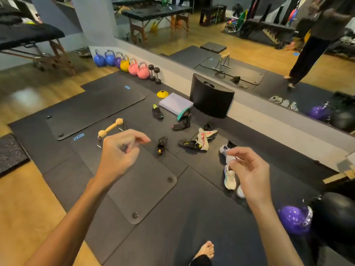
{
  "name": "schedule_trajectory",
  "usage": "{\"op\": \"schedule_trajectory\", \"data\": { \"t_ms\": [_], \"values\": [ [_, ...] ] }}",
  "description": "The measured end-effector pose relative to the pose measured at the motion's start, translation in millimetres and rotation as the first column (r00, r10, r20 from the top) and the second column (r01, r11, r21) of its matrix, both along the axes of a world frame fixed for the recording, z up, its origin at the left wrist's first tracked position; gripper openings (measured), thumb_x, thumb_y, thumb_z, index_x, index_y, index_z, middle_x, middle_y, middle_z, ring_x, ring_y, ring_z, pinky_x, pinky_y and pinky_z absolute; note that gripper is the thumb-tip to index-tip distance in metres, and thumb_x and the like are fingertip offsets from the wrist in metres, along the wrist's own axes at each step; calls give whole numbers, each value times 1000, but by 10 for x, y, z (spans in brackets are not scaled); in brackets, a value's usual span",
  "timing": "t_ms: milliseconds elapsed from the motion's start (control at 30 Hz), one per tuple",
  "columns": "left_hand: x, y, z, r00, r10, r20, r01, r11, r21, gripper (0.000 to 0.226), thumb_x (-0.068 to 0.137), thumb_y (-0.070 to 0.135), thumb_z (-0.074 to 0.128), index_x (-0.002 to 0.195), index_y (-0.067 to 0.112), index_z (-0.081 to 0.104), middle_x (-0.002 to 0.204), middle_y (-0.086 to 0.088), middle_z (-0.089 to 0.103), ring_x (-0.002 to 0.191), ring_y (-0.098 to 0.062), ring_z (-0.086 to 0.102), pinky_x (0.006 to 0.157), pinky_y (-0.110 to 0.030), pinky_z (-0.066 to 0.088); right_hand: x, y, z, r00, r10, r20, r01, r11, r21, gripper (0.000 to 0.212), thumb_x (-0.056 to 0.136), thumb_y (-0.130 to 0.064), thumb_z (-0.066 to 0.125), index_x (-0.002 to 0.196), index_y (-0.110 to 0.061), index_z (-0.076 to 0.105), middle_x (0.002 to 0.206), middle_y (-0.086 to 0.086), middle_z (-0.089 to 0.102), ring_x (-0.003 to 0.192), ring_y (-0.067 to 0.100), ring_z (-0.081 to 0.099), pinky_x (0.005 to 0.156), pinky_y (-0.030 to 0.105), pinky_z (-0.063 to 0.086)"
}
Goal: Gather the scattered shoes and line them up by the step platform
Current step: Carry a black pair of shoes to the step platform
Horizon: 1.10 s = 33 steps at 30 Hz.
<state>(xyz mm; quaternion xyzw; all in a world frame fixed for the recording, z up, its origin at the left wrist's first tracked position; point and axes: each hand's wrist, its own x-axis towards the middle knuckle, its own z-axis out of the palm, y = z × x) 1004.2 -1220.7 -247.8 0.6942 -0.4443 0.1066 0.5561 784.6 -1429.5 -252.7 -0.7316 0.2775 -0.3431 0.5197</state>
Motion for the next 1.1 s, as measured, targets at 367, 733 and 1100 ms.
{"op": "schedule_trajectory", "data": {
  "t_ms": [367, 733, 1100],
  "values": [
    [591, -1655, 99, 959, 96, -268, -105, 994, -22, 34, 53, -17, 31, 53, 14, 16, 43, -18, 30, 42, -6, 28, 50, -27, 21, 1151, -1995, 84, 967, 255, -19, -256, 964, -76, 27, 89, 2, 61, 115, -5, 61, 104, 5, 69, 102, 12, 65, 89, 18, 50],
    [2261, -2601, -716, 906, 274, -322, -200, 949, 243, 30, 61, -2, 35, 57, 18, 13, 55, 3, 20, 52, -12, 15, 47, -40, 22, 3047, -3189, -528, 955, 290, -57, -295, 951, -91, 20, 88, 3, 61, 104, -9, 63, 88, 7, 66, 84, 11, 63, 78, 19, 49],
    [3705, -4274, -2133, 970, 168, -175, -68, 880, 470, 21, 68, -2, 47, 60, 14, 36, 63, -13, 56, 64, -29, 55, 59, -40, 43, 4916, -4016, -2481, 834, 530, -156, -552, 802, -229, 31, 93, 0, 53, 122, -9, 58, 109, 1, 63, 102, 6, 58, 87, 21, 46]
  ]
}}
